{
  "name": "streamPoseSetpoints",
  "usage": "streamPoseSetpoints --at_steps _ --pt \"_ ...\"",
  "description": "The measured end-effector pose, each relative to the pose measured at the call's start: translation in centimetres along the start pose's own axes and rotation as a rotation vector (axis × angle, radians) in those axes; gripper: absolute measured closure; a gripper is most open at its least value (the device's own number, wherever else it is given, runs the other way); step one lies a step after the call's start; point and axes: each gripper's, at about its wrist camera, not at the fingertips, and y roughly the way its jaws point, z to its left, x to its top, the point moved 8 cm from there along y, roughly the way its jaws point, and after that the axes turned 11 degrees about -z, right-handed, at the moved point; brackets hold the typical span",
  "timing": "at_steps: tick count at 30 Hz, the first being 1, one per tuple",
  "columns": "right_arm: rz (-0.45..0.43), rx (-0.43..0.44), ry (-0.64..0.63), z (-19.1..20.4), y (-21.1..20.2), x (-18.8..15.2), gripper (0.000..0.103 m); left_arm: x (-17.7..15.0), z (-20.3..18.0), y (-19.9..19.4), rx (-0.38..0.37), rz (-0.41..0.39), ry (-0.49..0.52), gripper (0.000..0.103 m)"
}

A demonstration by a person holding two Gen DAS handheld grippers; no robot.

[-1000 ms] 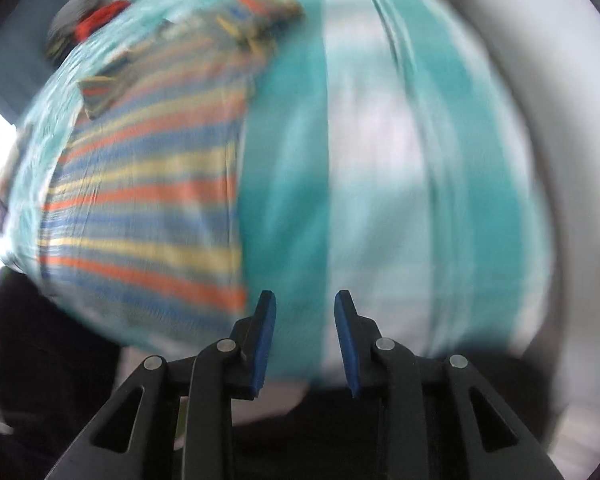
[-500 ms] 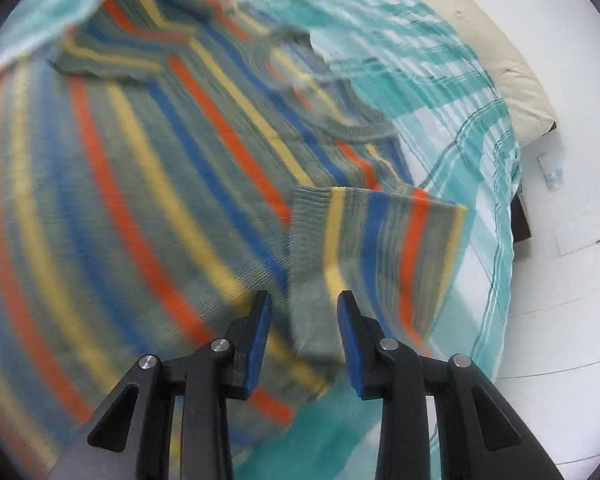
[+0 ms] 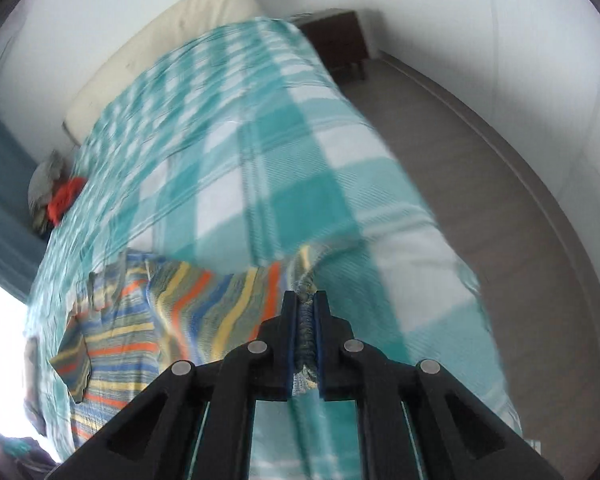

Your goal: Fold small clothes

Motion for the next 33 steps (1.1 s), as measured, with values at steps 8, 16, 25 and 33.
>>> streamPoseSetpoints --at_steps 8,16,25,33 --pt "0.018 -0.001 0.201 -4.7 1.6 -4.9 0.096 -0.4 -0.2 0.0 0.007 0.009 0.014 0.014" --pt "-0.02 0.207 0.481 -5.4 4.3 -4.5 0.098 -1.1 -1.1 0.8 0.025 0.03 0.058 0.014" --pt "-0.096 -0.112 0.283 -9.4 1.6 -4.8 0.101 -1.4 -1.5 1.0 0.034 0.037 0.1 0.014" --pt "-0.108 0.009 0.386 -10.0 0.0 -4.1 0.062 -1.5 -1.3 0.8 0.035 0.036 0.086 0.014"
